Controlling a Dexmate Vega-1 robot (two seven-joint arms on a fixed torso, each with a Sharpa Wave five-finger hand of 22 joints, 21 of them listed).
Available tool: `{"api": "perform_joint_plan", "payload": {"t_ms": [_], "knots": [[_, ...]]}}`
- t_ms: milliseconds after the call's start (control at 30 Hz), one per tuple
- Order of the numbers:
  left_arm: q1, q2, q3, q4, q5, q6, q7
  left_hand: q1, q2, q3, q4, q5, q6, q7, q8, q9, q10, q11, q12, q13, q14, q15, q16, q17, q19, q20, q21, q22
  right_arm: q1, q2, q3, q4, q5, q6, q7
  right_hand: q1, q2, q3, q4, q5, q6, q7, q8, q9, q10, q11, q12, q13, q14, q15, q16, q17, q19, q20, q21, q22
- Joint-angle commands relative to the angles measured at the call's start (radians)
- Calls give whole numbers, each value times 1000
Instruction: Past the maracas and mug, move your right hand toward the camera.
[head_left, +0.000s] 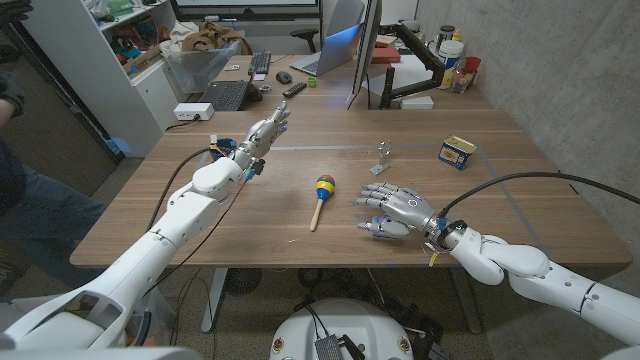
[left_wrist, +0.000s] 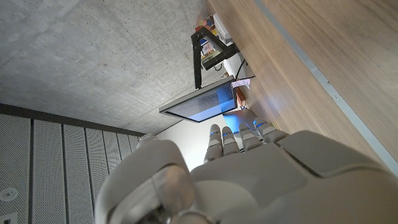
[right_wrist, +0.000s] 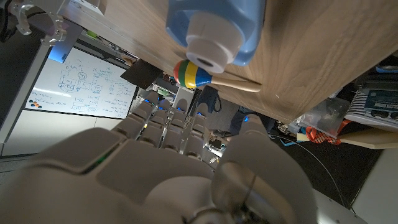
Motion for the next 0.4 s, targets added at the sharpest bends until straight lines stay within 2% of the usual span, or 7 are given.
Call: {"api": "perform_joint_plan", "payload": {"t_ms": [33, 400], "knots": [[1, -6, 0, 0, 2, -2, 8, 4, 4, -9, 3, -6, 9, 3, 4, 3, 3, -1, 6, 4, -2, 1, 2, 5, -2, -5, -4, 3, 2, 2, -11, 18, 23, -2, 14, 0, 8, 4, -6, 5, 10, 0, 6, 1, 5, -5, 8, 3, 6, 0, 4, 1, 0, -2, -1, 1], [1, -8, 0, 14, -1, -4, 6, 4, 5, -9, 4, -6, 10, 3, 4, 3, 2, -2, 5, 4, -4, 0, 1, 5, -2, -5, -3, 3, -2, -2, -6, 17, 45, -2, 17, 1, 9, 5, -7, 5, 15, 1, 7, 2, 3, -5, 8, 3, 9, 0, 5, 1, 1, -1, -3, 2]]}}
